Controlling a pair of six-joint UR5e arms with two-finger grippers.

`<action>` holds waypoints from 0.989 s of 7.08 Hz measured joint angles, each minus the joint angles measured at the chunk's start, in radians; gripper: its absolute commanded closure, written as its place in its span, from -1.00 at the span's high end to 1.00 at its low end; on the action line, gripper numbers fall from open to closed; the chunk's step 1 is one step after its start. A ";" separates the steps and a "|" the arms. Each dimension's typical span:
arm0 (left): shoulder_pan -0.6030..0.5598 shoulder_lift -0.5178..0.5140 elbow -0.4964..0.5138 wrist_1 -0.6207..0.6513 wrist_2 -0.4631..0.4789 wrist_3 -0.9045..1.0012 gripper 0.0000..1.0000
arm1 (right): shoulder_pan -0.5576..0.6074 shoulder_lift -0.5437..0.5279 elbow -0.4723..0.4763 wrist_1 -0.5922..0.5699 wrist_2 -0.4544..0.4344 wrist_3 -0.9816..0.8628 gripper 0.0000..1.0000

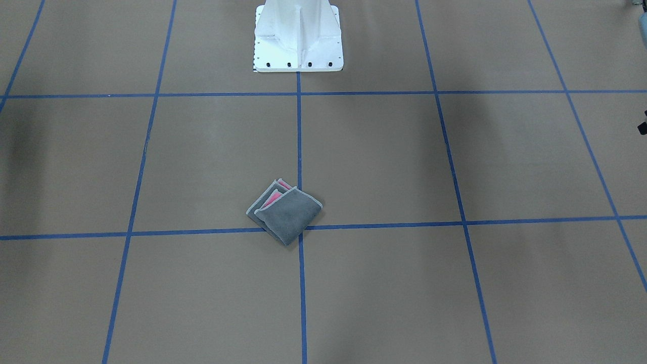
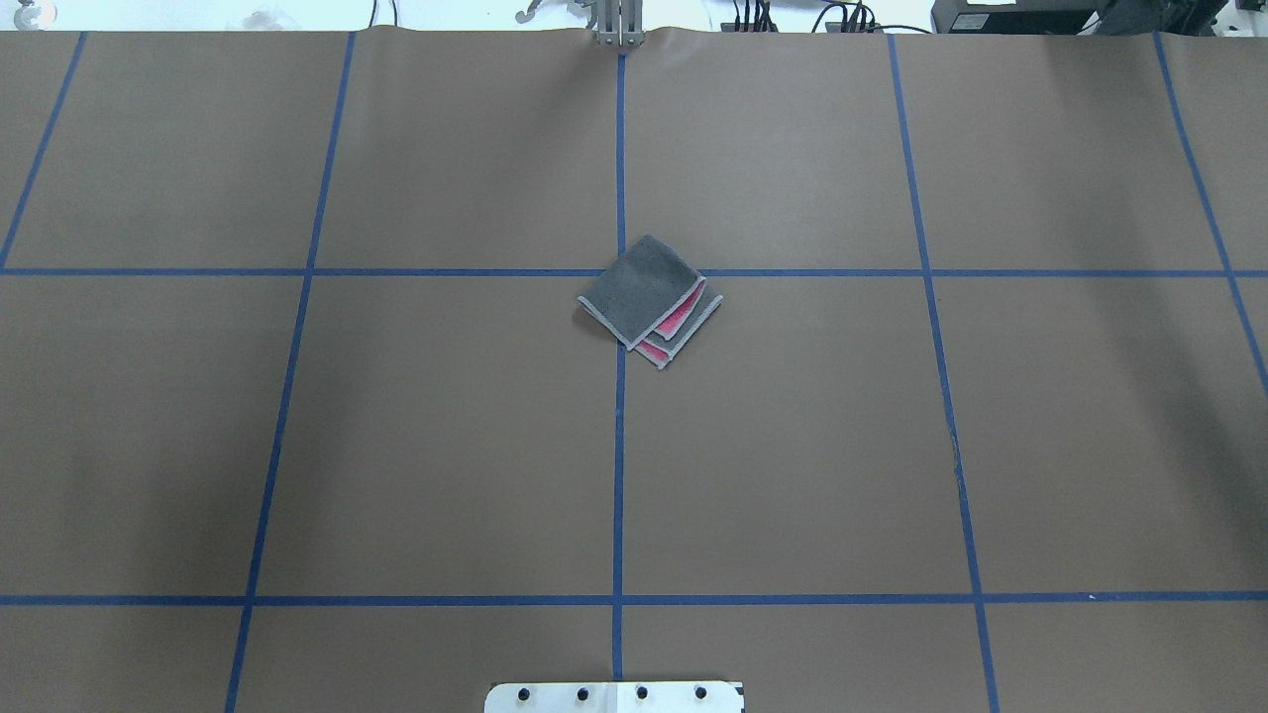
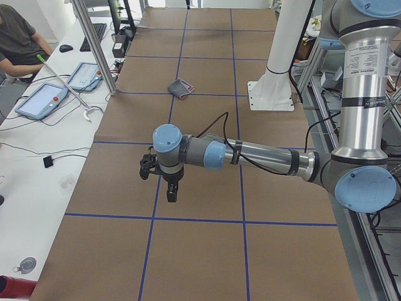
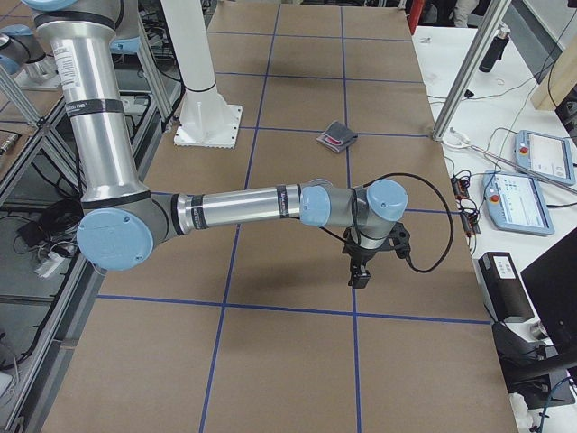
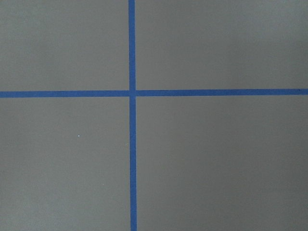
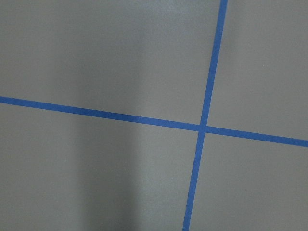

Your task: Fold towel twice with both arms

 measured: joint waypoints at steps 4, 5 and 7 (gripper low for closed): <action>0.000 0.000 -0.003 -0.001 0.005 0.002 1.00 | 0.002 0.007 0.002 -0.002 -0.017 0.000 1.00; 0.000 0.000 -0.004 -0.001 0.005 0.002 1.00 | 0.001 0.008 0.000 -0.001 -0.018 0.000 1.00; 0.000 -0.001 -0.003 -0.001 0.005 0.001 1.00 | 0.000 0.007 -0.001 0.001 -0.014 0.002 1.00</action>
